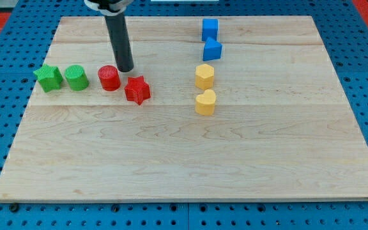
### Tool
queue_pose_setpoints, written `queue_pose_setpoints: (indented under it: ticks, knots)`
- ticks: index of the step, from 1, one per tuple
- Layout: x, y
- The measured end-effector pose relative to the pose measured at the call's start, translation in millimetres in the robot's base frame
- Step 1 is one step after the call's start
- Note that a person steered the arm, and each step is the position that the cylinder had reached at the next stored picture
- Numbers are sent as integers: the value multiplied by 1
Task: Push the red circle diagonally to the green circle
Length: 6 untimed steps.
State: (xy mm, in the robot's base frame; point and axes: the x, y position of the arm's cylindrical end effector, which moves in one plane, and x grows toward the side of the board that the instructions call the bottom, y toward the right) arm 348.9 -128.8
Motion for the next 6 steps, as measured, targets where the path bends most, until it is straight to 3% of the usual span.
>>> queue_pose_setpoints:
  ticks: [1, 3, 4, 6]
  knots:
    - [13, -39]
    - [81, -44]
    - [82, -20]
    - [122, 67]
